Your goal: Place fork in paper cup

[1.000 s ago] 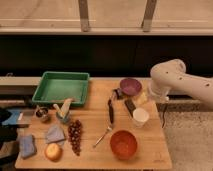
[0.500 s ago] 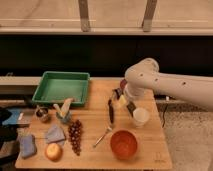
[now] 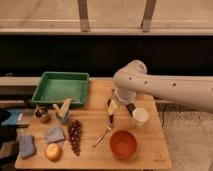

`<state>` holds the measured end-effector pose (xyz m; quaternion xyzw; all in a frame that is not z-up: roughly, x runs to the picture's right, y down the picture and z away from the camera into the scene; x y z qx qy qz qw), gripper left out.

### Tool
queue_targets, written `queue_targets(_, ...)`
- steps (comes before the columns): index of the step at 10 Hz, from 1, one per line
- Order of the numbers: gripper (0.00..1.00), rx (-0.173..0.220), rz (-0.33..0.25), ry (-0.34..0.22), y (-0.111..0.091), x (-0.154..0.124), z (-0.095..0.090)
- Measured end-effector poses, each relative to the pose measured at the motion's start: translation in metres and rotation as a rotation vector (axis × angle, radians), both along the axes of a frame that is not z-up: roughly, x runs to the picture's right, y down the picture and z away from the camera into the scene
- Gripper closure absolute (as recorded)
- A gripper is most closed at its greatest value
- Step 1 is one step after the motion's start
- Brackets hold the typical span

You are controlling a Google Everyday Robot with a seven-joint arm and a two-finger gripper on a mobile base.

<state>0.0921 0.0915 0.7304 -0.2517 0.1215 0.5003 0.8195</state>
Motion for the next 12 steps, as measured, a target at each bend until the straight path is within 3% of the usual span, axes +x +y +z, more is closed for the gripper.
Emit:
queue_targets(2,0.20,-0.007,-0.006,-0.009,0.001,-0.002,0.002)
queue_targets(3,0.20,-0.030,-0.015,-0.020,0.008,-0.007,0.005)
queue_targets(9,0.20,-0.187,-0.044,-0.117,0.089,-0.042,0.053)
queue_targets(12,0.20,-0.192,-0.048,-0.119,0.091,-0.043,0.052)
